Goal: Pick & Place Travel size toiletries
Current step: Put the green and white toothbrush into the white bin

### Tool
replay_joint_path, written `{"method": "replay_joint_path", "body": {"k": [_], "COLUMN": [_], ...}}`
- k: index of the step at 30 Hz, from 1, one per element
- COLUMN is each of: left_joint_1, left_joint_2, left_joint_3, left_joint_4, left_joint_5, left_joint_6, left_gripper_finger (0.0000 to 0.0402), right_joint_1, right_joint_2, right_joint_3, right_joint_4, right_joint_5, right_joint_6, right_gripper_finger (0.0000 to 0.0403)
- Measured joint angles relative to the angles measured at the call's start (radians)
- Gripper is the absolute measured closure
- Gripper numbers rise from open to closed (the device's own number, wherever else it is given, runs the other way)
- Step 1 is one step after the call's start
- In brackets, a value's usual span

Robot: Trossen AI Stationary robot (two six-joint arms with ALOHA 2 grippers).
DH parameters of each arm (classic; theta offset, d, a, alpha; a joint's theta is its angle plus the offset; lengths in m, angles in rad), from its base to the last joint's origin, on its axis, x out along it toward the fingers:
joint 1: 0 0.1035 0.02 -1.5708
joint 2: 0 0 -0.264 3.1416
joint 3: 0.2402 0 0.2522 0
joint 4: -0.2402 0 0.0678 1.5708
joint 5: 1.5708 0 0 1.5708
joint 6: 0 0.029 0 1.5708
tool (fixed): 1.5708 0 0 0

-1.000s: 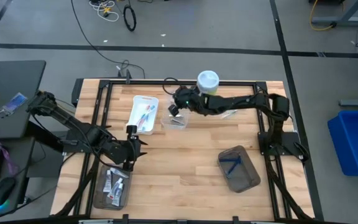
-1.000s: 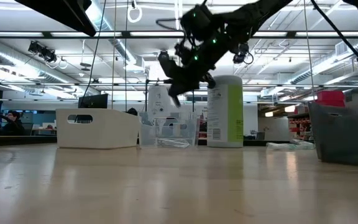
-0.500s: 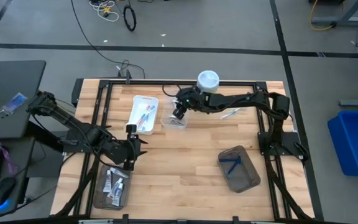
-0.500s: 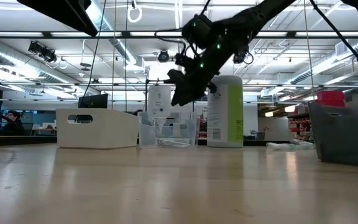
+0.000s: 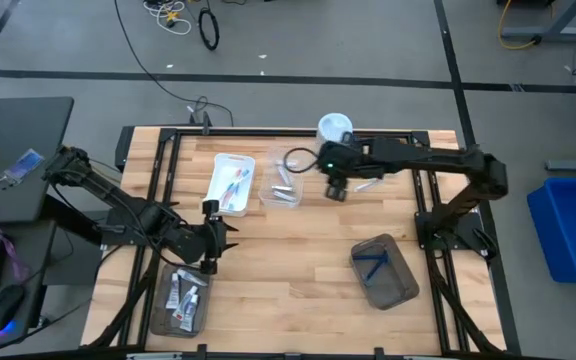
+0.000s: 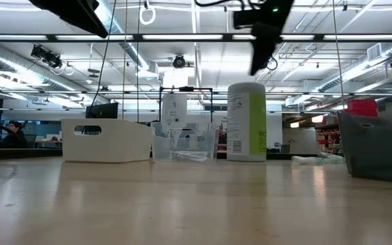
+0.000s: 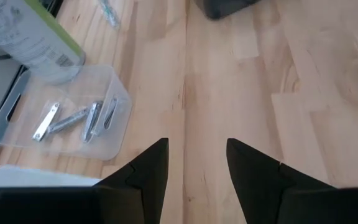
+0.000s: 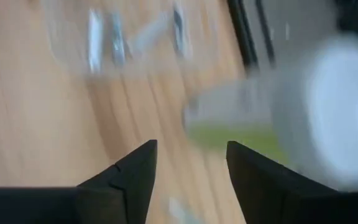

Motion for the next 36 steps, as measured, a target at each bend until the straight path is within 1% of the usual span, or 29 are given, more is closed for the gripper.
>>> {"method": "replay_joint_path", "body": {"k": [4, 6, 8, 10, 14, 15, 19, 22, 26, 29, 32, 36], "left_joint_1": [0.0, 0.0, 0.0, 0.0, 0.0, 0.0, 0.0, 0.0, 0.0, 0.0, 0.0, 0.0], "left_joint_2": [0.0, 0.0, 0.0, 0.0, 0.0, 0.0, 0.0, 0.0, 0.0, 0.0, 0.0, 0.0], "left_joint_3": [0.0, 0.0, 0.0, 0.0, 0.0, 0.0, 0.0, 0.0, 0.0, 0.0, 0.0, 0.0], "left_joint_4": [0.037, 0.04, 0.042, 0.043, 0.067, 0.072, 0.083, 0.089, 0.09, 0.095, 0.119, 0.151], "left_joint_5": [0.0, 0.0, 0.0, 0.0, 0.003, 0.011, 0.019, 0.018, 0.017, 0.016, 0.015, 0.015], "left_joint_6": [0.003, 0.007, 0.03, 0.048, 0.049, 0.049, 0.077, 0.104, 0.135, 0.146, 0.146, 0.146], "left_gripper_finger": [0.0232, 0.0232, 0.0232, 0.0232, 0.0232, 0.0232, 0.0232, 0.0232, 0.0232, 0.0232, 0.0232, 0.0232], "right_joint_1": [-0.014, -0.03, -0.049, -0.07, -0.12, -0.133, -0.191, -0.242, -0.292, -0.312, -0.337, -0.387], "right_joint_2": [-0.05, -0.051, -0.051, -0.051, -0.05, -0.05, -0.05, -0.049, -0.049, -0.049, -0.042, -0.011], "right_joint_3": [0.0, -0.008, -0.037, -0.087, -0.225, -0.26, -0.391, -0.462, -0.506, -0.519, -0.521, -0.522], "right_joint_4": [-0.257, -0.333, -0.368, -0.353, -0.258, -0.237, -0.154, -0.111, -0.05, -0.02, 0.021, 0.089], "right_joint_5": [0.0, 0.001, 0.0, -0.008, -0.126, -0.139, -0.137, -0.134, -0.133, -0.132, -0.134, -0.137], "right_joint_6": [0.189, 0.245, 0.273, 0.274, 0.227, 0.213, 0.188, 0.177, 0.1, -0.04, -0.153, -0.212], "right_gripper_finger": [0.0208, 0.0211, 0.0214, 0.0214, 0.0211, 0.0209, 0.0199, 0.0185, 0.0162, 0.0148, 0.014, 0.0141]}}
